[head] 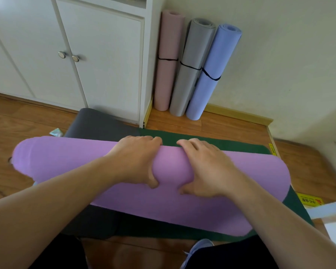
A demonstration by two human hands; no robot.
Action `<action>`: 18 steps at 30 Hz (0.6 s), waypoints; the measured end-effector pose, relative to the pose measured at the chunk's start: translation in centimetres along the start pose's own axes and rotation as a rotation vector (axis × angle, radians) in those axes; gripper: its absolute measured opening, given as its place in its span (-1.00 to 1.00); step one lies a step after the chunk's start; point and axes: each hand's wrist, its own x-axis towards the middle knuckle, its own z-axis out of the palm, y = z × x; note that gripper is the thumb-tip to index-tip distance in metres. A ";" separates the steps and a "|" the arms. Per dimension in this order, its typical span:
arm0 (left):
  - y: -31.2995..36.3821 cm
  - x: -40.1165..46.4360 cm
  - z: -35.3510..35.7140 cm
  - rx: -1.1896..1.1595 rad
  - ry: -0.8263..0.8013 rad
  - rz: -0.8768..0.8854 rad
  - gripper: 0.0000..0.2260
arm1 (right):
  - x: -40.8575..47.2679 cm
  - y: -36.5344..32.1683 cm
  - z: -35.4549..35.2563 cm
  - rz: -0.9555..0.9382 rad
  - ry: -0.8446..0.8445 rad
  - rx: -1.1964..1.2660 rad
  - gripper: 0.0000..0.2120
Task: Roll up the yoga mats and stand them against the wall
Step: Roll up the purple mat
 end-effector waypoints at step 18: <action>0.9 0.1 0.8 -0.015 0.048 0.053 -0.22 | 0.0 0.0 0.3 0.002 -0.032 -0.045 0.12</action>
